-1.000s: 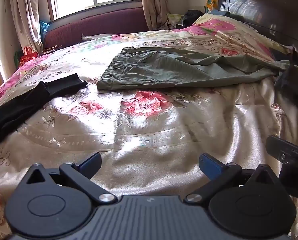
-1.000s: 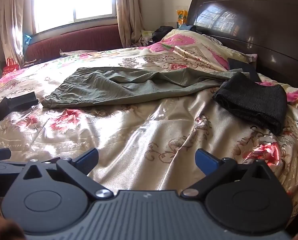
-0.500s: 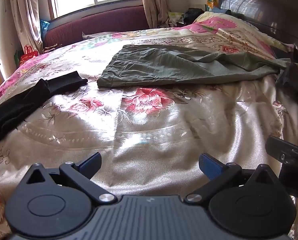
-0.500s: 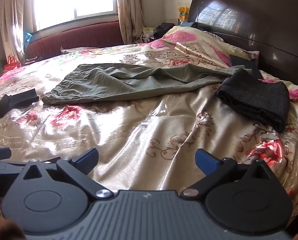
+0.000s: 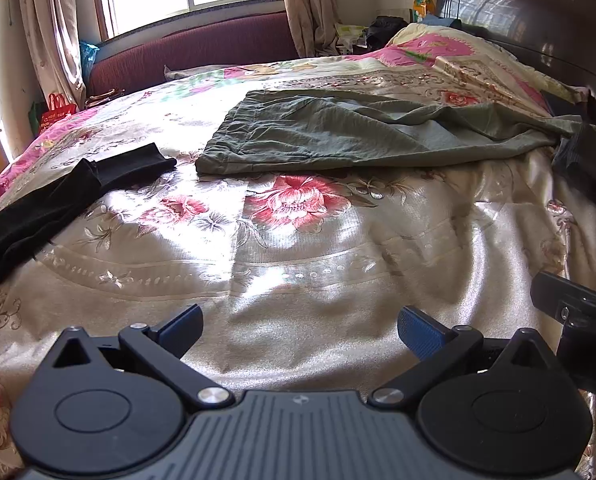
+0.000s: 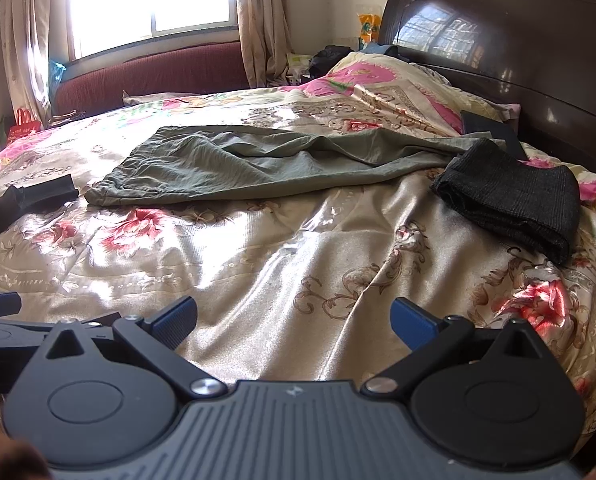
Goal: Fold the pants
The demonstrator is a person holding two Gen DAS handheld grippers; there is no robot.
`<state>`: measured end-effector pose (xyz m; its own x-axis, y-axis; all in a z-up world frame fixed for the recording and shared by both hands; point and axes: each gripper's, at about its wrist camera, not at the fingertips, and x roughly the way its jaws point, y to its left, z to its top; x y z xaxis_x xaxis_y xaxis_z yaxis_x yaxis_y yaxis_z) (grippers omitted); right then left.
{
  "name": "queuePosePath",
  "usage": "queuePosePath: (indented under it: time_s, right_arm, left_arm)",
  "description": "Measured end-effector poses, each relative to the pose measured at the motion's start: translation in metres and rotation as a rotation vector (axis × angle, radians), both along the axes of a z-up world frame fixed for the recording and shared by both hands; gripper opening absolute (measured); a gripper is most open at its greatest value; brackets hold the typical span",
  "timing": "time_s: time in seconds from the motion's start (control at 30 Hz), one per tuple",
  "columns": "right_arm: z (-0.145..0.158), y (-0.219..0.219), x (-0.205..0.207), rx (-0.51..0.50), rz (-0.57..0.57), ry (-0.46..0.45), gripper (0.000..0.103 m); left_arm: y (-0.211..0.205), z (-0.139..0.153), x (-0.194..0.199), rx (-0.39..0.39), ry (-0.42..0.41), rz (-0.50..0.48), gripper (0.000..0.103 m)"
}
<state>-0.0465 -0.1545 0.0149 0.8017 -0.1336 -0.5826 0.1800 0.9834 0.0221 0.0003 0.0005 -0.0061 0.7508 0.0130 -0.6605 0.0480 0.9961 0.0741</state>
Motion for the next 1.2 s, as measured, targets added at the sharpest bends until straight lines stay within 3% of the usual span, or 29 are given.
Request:
queuePosePath:
  time_s: [0.5,1.2]
  right_arm:
    - [-0.006,-0.001,0.006,-0.045,-0.039,0.055,0.102]
    - [-0.01,-0.002,0.008,-0.043,-0.044,0.079,0.102]
  left_arm:
    - [0.004,0.005,-0.004,-0.002,-0.036,-0.006,0.103]
    - [0.005,0.003,-0.003,-0.004,-0.024,-0.011,0.103]
